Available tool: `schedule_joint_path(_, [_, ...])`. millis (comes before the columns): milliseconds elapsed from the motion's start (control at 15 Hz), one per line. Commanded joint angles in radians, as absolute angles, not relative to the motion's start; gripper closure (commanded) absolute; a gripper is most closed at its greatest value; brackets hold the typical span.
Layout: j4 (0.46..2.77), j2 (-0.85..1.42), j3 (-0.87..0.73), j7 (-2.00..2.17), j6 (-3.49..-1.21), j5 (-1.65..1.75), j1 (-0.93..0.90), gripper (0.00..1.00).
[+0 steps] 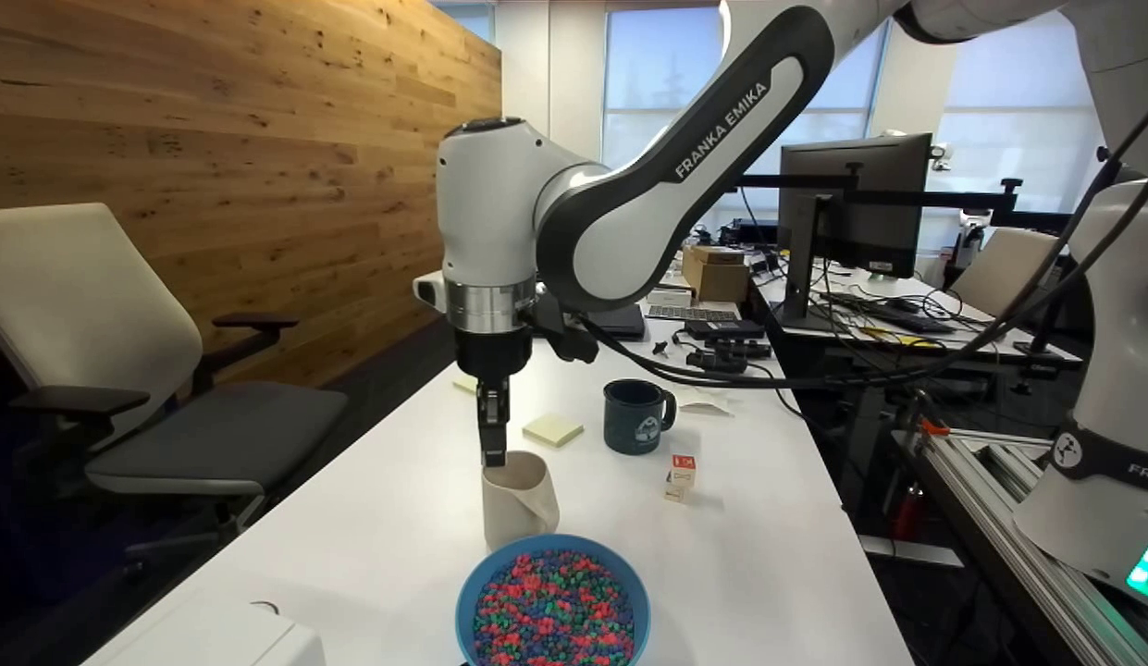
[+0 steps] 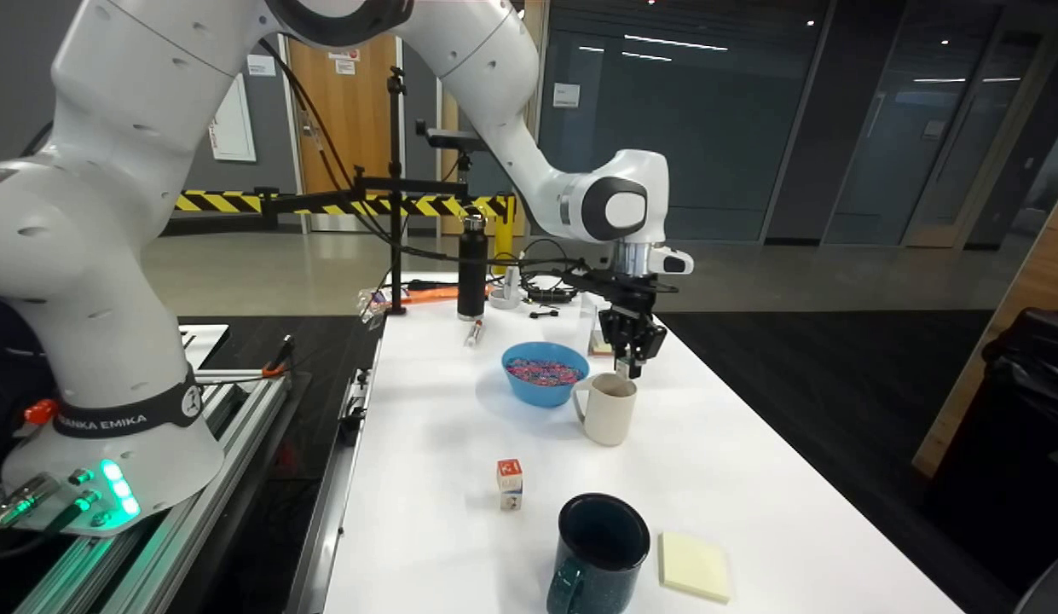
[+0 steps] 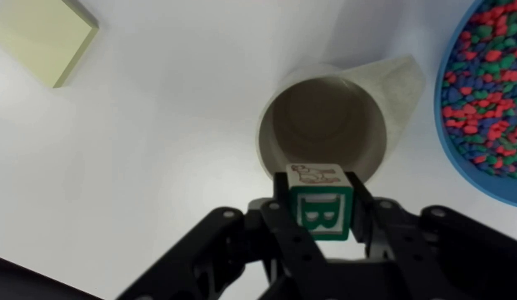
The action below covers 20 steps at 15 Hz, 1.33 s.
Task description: Put one letter block into the white cup
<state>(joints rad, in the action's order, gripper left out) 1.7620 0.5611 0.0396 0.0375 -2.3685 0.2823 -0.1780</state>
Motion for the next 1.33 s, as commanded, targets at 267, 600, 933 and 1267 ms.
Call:
schedule_joint_path(267, [1.767,0.553,0.038,0.027,-2.333,0.28,-0.191,0.9])
schedule_joint_path(600, [1.778,0.551,0.034,0.031,-2.336,0.284,-0.191,0.9])
schedule_joint_path(933, [1.782,0.55,0.034,0.033,-2.335,0.284,-0.193,0.9])
schedule_joint_path(1267, [1.782,0.548,0.033,0.034,-2.334,0.286,-0.194,0.9])
